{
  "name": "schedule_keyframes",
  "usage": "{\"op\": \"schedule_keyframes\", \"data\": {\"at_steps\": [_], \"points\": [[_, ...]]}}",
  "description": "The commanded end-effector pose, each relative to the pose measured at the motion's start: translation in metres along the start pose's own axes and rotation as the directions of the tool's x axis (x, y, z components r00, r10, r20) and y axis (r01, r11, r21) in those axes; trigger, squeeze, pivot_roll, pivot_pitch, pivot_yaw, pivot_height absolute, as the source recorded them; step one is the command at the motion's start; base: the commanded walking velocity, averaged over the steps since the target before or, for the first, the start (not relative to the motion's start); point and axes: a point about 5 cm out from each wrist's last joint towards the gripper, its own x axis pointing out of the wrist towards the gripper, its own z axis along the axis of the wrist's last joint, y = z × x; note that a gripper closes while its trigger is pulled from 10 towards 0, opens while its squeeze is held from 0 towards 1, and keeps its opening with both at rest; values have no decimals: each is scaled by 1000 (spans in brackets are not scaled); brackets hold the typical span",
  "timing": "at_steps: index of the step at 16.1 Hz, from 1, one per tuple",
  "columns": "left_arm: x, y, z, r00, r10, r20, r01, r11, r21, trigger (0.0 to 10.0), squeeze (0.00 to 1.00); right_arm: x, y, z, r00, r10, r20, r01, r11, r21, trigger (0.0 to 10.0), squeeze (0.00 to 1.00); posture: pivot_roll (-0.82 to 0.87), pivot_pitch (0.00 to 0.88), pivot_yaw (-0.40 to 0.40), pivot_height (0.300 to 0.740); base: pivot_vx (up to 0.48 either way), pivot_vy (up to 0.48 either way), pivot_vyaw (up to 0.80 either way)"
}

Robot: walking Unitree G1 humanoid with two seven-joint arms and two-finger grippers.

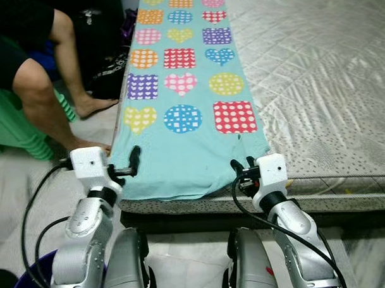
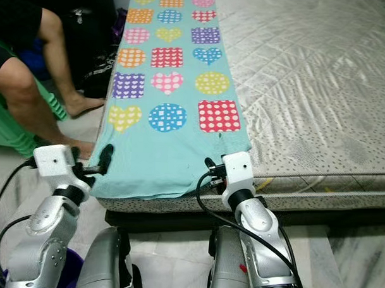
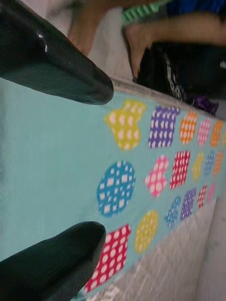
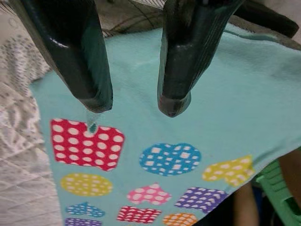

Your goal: Clean up the room

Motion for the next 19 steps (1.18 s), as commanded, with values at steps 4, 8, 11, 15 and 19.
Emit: {"op": "schedule_keyframes", "data": {"at_steps": [4,8,11,15,19], "points": [[0,2,1,1000,-7,11,7,1000,5,10000,0,0,1,-3,1000,-1,-10,1,1000,5,10000,0,-184,155,40,576,0,0,0],[0,2,1,1000,-8,8,8,1000,8,10000,0,0,1,-3,1000,-6,-11,6,1000,9,10000,0,-183,164,42,576,62,0,0],[0,2,1,1000,-11,8,11,1000,8,10000,0,0,1,-4,1000,-5,-13,5,1000,11,10000,0,-183,166,41,576,269,0,0],[0,3,1,1000,-12,6,12,1000,8,10000,0,1,1,-4,1000,-4,-12,5,1000,13,10000,0,-182,169,41,576,291,0,0],[0,2,1,1000,-12,4,12,1000,8,10000,0,1,1,-4,1000,-3,-12,4,1000,14,10000,0,-183,170,42,576,292,0,0]]}}
